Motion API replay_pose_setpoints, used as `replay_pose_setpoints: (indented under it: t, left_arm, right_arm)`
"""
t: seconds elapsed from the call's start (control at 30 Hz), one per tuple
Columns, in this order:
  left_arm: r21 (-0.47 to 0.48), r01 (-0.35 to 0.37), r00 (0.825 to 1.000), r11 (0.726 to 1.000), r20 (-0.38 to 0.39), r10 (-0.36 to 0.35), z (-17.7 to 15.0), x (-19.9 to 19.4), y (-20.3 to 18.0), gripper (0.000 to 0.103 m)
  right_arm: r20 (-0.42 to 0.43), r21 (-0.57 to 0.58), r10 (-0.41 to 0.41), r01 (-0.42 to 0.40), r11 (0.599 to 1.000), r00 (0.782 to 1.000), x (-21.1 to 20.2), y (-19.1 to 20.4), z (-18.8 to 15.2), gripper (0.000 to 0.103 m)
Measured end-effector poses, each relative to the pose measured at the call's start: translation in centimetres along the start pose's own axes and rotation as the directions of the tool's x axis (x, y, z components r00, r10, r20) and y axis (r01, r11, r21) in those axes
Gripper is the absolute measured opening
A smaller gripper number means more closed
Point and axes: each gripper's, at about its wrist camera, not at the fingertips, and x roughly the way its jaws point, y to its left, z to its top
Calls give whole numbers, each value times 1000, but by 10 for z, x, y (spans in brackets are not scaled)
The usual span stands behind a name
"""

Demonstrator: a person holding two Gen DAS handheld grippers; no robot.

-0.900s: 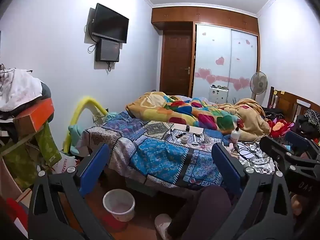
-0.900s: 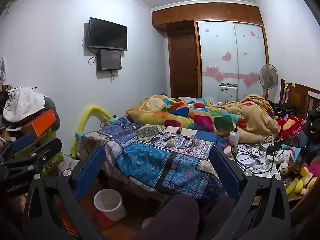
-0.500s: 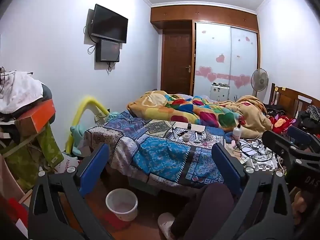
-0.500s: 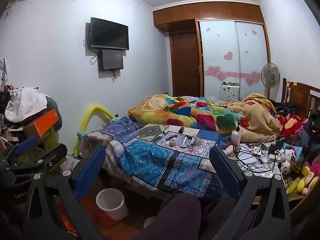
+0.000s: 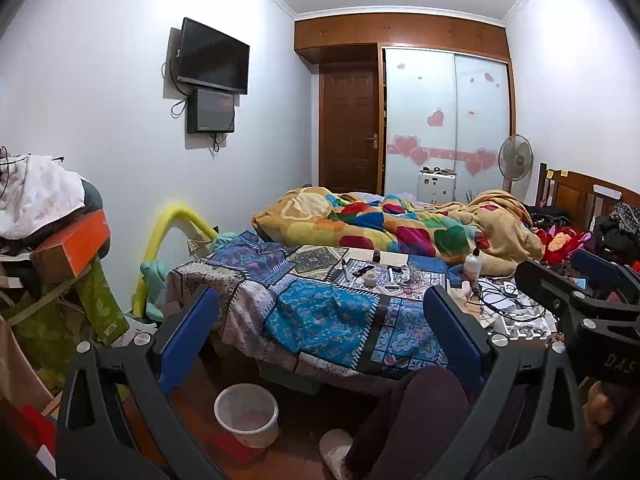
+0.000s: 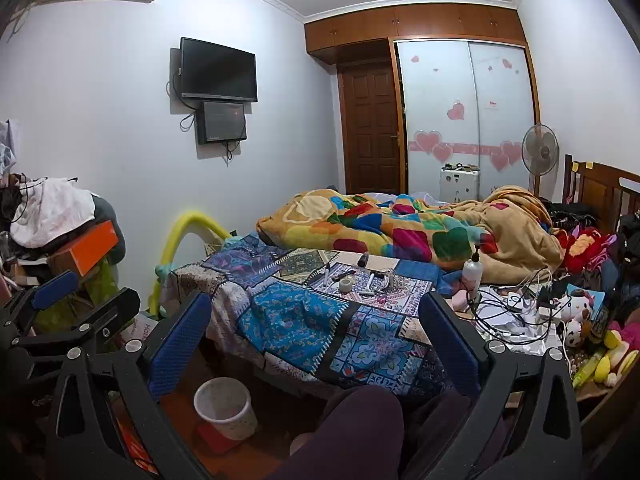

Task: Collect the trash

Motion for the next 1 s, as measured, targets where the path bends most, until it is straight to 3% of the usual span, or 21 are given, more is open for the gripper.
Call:
replay_pose_setpoints:
  t: [1.0]
  left_arm:
    - [-11, -10, 1000, 1000, -11, 10, -5, 3, 1, 103]
  right_arm:
    - [6, -2, 5, -5, 1000, 1000, -5, 3, 7, 103]
